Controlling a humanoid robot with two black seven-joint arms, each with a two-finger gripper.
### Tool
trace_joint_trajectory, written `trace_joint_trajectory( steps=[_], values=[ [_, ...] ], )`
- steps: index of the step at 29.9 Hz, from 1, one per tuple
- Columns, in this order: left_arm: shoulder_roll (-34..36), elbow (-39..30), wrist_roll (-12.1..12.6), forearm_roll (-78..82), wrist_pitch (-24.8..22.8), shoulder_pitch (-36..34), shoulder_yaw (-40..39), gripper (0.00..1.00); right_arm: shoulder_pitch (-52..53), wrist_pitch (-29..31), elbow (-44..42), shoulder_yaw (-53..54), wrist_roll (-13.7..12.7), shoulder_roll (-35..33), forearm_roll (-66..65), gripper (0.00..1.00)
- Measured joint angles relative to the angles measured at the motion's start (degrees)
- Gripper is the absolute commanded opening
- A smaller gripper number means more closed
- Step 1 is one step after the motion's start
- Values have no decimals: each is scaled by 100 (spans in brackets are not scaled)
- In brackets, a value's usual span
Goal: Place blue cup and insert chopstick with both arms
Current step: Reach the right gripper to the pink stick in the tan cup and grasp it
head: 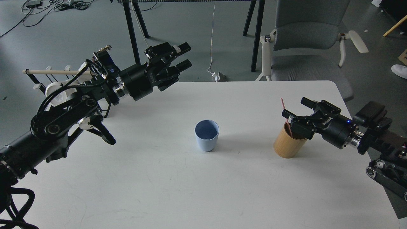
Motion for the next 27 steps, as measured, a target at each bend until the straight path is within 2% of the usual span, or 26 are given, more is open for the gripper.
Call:
trace_joint_trajectory(
  steps=[2,7,12,16,19,27],
  values=[
    [-3,12,0,-3,0,6,0,65,34,3,-111,-54,0,116,-12,89],
    [-10,34,0,-8,0,15,0,65,166,10,-395,-323,0,397,-14,57],
    [-11,36,0,-14,0,26,0,65,192,10,-521,-385,0,498,-14,52],
    [-5,43,0,-17,0,49,-2,65,195,10,-535,-406,0,501,-14,31],
    [-4,51,0,-17,0,66,-3,65,195,4,-537,-428,0,501,-14,30],
    [-3,53,0,-25,0,69,-6,65,195,-17,-534,-445,0,504,-13,17]
  ],
)
